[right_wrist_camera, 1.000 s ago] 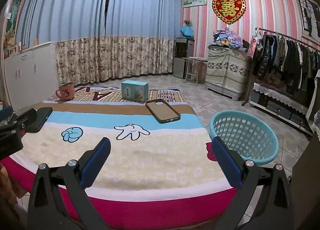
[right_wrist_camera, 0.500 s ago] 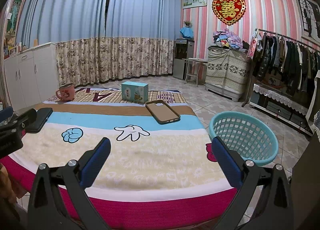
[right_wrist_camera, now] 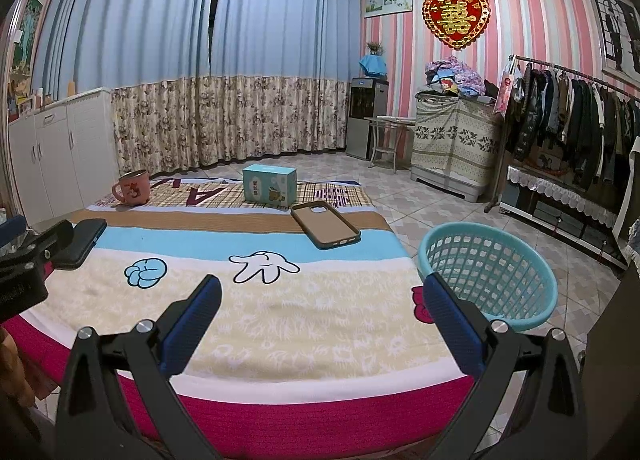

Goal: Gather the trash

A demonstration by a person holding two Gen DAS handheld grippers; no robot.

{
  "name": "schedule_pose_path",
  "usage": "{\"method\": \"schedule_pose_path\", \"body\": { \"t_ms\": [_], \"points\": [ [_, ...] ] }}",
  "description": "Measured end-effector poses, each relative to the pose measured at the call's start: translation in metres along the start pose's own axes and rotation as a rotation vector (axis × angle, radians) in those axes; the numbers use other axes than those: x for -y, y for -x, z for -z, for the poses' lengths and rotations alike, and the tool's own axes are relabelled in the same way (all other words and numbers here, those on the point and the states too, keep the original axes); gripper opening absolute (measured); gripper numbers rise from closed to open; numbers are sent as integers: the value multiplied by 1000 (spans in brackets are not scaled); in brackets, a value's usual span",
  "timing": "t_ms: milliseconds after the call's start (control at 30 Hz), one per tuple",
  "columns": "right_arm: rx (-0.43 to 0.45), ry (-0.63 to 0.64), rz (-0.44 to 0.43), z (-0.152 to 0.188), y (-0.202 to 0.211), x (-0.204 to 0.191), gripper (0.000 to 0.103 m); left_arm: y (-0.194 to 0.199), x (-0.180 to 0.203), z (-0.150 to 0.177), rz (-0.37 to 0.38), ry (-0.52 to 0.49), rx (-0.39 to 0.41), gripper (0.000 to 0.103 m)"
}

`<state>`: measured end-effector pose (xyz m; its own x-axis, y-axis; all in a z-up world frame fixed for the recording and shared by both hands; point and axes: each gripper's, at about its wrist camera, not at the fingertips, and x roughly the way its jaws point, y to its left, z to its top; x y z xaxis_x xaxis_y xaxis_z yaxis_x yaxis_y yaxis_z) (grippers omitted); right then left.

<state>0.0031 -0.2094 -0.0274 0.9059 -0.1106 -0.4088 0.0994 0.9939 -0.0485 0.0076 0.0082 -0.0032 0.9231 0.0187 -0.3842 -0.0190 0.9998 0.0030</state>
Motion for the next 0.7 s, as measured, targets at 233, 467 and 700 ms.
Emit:
{"method": "schedule_pose_path", "body": {
  "t_ms": [233,467,700],
  "points": [
    [3,4,1,0,0,-2,98,1,0,1,-1,0,1,98],
    [3,3,0,0,-1,-2,98,1,0,1,-1,-2,3,98],
    [4,2,0,0,0,-2,98,1,1,1,-1,-3,3,98]
  ]
}}
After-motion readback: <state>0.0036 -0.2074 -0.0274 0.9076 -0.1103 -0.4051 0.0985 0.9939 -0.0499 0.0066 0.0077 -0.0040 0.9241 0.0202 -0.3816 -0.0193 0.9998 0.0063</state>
